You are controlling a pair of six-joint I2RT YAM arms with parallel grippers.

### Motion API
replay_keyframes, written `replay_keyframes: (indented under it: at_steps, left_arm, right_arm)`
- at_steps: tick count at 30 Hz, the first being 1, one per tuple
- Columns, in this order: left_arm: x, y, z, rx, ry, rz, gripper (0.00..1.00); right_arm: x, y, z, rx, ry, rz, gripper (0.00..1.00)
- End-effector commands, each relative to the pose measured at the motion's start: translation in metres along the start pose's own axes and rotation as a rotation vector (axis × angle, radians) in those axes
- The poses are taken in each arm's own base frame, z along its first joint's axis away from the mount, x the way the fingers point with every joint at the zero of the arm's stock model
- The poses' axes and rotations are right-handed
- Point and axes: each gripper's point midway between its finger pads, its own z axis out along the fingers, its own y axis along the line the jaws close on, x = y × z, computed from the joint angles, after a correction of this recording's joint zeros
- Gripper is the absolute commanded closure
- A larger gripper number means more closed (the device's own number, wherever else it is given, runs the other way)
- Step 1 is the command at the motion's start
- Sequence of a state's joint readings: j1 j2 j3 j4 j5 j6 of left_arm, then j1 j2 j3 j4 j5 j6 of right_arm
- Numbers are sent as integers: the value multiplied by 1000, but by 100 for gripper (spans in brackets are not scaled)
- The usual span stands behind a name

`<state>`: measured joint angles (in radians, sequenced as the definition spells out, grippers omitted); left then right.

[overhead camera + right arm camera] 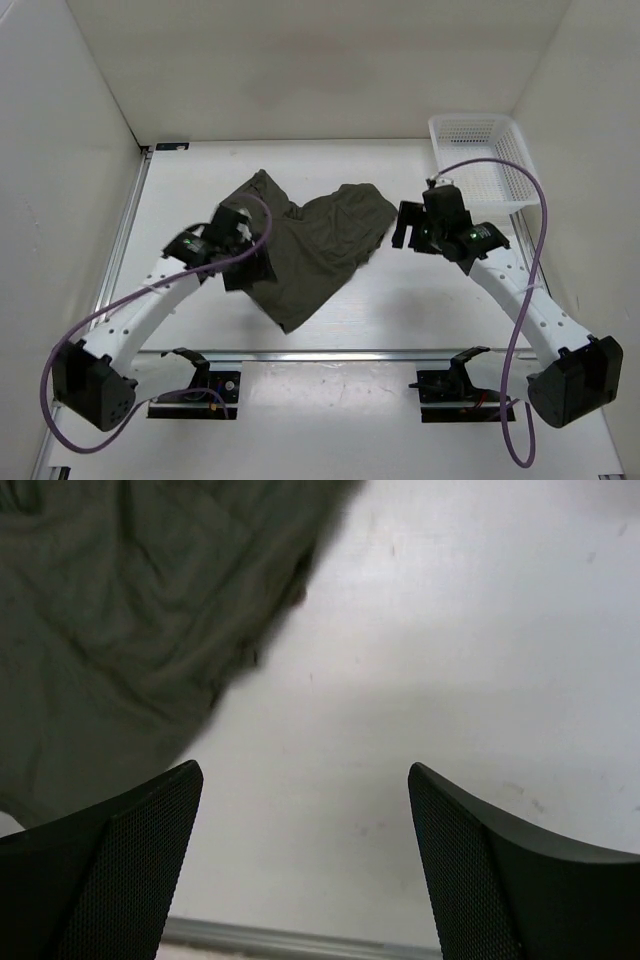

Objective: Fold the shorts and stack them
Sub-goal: Flatten the shorts out

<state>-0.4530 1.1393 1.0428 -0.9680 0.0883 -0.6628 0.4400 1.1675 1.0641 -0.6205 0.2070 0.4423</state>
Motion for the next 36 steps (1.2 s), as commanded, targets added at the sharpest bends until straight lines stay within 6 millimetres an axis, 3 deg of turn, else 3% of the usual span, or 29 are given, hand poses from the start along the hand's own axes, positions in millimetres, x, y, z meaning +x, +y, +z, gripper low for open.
replay_keyframes:
  at_steps: [1, 4, 6, 8, 12, 17, 20, 21, 23, 26, 28, 31, 32, 33, 36]
  left_arm:
    - [55, -14, 27, 6, 141, -111, 23]
    - [82, -15, 36, -12, 203, -87, 16]
    - [101, -24, 50, -26, 247, -37, 7]
    - [120, -20, 67, -91, 308, -2, 4]
    - [126, -15, 94, -160, 323, 27, 6]
    - [115, -12, 114, -225, 276, 40, 18]
    - [105, -4, 122, -261, 258, 28, 37]
    - [100, 0, 123, -271, 245, 14, 61]
    - [90, 26, 125, -330, 224, -26, 88]
    - [64, 57, 112, -343, 180, -106, 90]
    - [35, 71, 90, -325, 82, -180, 90]
    - [11, 80, 62, -300, 5, -232, 90]
    - [-2, 74, 51, -247, -32, -246, 82]
    - [-4, 72, 46, -227, -28, -249, 55]
    - [-5, 63, 37, -188, -4, -252, 10]
  right_arm:
    - [30, 6, 2, -58, 73, 56, 12]
    - [41, 5, 3, -65, 99, 64, 12]
    - [41, 5, 3, -65, 99, 64, 12]
    - [41, 5, 3, -65, 99, 64, 12]
    - [41, 5, 3, -65, 99, 64, 12]
    - [39, 5, -2, -71, 88, 56, 11]
    - [40, 4, -5, -72, 87, 56, 11]
    - [37, 3, -7, -67, 72, 57, 11]
    - [41, 1, -5, -63, 80, 56, 11]
    - [43, 0, -6, -59, 88, 55, 11]
    - [42, 2, -8, -71, 85, 56, 11]
    - [45, 1, -7, -67, 93, 55, 11]
    - [48, 0, -5, -66, 95, 55, 11]
    - [49, 1, -5, -74, 100, 55, 11]
    - [52, 2, -2, -79, 113, 55, 11]
